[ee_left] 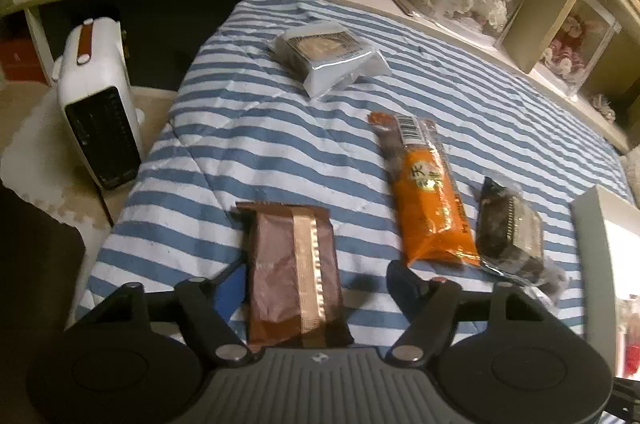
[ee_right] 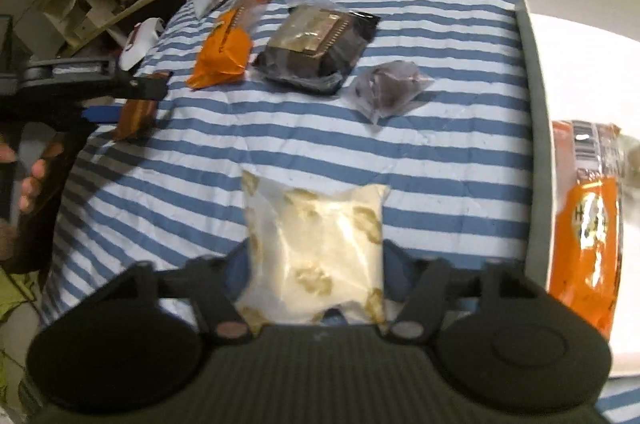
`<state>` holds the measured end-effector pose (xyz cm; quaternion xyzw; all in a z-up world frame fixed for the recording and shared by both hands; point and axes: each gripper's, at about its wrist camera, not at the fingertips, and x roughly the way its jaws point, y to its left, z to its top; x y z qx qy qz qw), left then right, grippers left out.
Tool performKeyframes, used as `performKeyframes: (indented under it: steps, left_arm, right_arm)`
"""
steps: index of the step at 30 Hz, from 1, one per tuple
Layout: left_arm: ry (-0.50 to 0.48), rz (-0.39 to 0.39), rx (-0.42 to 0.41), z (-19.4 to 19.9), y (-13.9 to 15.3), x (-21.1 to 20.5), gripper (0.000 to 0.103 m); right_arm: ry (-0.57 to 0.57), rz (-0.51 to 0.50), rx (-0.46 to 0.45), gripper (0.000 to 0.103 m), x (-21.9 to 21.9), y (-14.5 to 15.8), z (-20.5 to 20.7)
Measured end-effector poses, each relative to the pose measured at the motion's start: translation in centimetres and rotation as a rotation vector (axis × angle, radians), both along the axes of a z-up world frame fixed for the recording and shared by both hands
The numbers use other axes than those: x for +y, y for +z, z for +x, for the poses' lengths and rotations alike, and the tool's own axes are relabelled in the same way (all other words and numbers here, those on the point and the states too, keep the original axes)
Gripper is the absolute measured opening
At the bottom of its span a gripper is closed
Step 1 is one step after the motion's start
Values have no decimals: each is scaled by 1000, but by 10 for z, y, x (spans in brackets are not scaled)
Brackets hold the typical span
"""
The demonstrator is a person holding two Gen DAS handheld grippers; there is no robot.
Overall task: Organize snacks
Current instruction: 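Grasp the cream bun with the right gripper while the left gripper grasps the brown chocolate bar, then carry both snacks into the white tray and open both grippers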
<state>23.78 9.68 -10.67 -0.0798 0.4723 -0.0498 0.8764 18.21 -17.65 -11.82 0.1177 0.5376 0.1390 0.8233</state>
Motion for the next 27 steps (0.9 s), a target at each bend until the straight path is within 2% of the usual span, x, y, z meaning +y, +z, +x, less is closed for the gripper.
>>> performKeyframes:
  steps: [3, 6, 8, 10, 14, 18, 27]
  left_arm:
    - [-4, 42, 0, 2, -3, -5, 69]
    - [-3, 99, 12, 2, -6, -10, 58]
    - [8, 109, 12, 1, -5, -8, 49]
    - [18, 104, 10, 0, -4, -5, 45]
    - [45, 80, -15, -4, 2, -2, 44]
    - [50, 62, -68, -11, 20, -8, 44]
    - [9, -14, -212, -37, 70, -39, 44]
  right_arm:
    - [16, -14, -11, 58, -1, 3, -2]
    - [26, -9, -21, 50, -1, 6, 1]
    - [29, 7, -28, 47, -1, 8, 2]
    - [36, 9, -39, 46, -2, 12, 1]
    - [55, 1, -71, 45, 1, 16, 3]
    - [65, -24, -141, 45, 0, 31, 2]
    - [-4, -59, -352, 45, -36, 92, -2]
